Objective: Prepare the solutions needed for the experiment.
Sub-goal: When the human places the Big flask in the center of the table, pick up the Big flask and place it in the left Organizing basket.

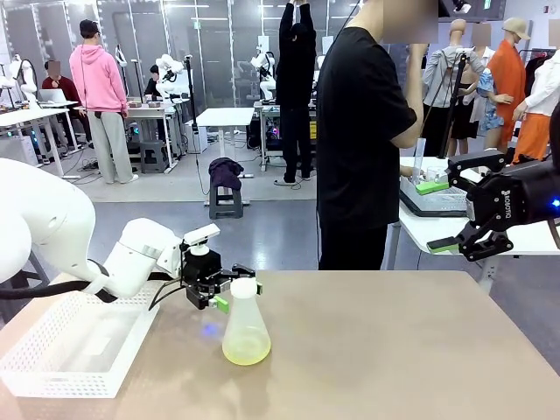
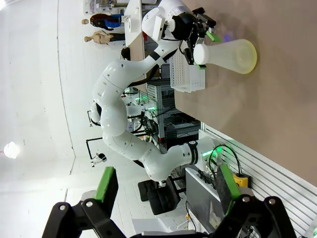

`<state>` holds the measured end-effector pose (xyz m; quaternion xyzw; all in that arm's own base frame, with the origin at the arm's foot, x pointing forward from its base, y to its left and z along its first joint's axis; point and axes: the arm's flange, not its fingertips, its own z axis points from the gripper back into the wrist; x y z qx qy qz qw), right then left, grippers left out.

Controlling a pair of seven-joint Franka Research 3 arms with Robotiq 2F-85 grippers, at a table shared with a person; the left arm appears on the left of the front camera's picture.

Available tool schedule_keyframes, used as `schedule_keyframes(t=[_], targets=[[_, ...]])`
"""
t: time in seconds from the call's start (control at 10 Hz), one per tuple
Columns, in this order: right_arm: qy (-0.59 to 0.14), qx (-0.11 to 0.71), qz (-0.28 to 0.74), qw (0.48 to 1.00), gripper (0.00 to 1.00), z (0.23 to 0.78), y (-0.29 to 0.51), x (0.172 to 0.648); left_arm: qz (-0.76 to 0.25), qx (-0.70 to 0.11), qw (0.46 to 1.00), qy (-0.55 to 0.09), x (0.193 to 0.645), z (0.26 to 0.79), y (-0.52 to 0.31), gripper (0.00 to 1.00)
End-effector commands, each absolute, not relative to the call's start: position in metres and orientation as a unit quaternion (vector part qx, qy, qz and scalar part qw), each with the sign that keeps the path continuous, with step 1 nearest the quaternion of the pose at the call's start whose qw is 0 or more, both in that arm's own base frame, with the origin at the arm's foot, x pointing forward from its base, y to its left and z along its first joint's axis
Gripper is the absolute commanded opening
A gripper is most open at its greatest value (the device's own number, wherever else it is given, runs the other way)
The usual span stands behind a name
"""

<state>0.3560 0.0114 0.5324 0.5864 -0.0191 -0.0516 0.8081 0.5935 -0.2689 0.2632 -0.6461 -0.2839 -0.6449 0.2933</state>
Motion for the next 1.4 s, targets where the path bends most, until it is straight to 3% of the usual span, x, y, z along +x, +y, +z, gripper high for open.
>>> schedule_keyframes(t=[0.0, 0.8, 0.9, 1.0, 1.1, 1.2, 1.3], targets=[[-0.021, 0.589, -0.049, 0.807, 1.0, 0.533, 0.012, 0.356, -0.63, -0.654, 0.296, -0.298, 0.591, 0.266, -0.274, 1.0], [-0.021, 0.589, -0.049, 0.807, 1.0, 0.533, 0.012, 0.356, -0.644, -0.665, 0.274, -0.261, 0.576, 0.259, -0.296, 1.0], [-0.021, 0.589, -0.049, 0.807, 1.0, 0.533, 0.012, 0.356, -0.643, -0.667, 0.273, -0.257, 0.577, 0.257, -0.295, 0.81], [-0.021, 0.589, -0.049, 0.807, 1.0, 0.533, 0.012, 0.356, -0.646, -0.665, 0.275, -0.254, 0.576, 0.256, -0.296, 0.81], [-0.021, 0.589, -0.049, 0.807, 1.0, 0.533, 0.012, 0.356, -0.645, -0.665, 0.277, -0.256, 0.576, 0.255, -0.294, 0.62], [-0.021, 0.589, -0.049, 0.807, 1.0, 0.533, 0.012, 0.356, -0.642, -0.667, 0.278, -0.254, 0.576, 0.256, -0.294, 0.76], [-0.021, 0.589, -0.049, 0.807, 1.0, 0.533, 0.012, 0.356, -0.642, -0.667, 0.278, -0.255, 0.576, 0.256, -0.293, 0.43]])
